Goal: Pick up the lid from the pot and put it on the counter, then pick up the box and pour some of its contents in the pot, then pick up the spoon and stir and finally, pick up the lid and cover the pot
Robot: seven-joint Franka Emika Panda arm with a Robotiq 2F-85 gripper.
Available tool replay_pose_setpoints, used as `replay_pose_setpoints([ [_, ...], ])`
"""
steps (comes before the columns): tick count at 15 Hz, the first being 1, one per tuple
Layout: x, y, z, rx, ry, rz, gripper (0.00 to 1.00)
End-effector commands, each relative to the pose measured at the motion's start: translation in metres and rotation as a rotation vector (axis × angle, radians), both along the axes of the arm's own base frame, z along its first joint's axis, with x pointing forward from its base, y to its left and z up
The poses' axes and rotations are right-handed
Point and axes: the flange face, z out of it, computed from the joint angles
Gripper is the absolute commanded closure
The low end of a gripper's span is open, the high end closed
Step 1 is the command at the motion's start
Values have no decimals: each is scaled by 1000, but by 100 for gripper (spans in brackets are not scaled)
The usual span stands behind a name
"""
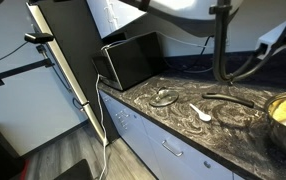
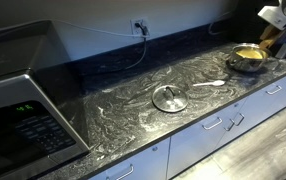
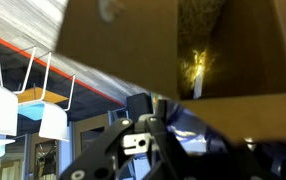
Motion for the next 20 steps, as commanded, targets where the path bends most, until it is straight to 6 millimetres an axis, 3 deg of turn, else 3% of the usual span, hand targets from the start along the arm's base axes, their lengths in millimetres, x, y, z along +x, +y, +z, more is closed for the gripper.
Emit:
replay_pose_setpoints([
  [1, -12, 12, 12, -10, -14, -15, 92],
  [20, -6, 52, 6, -186, -65, -51, 92],
])
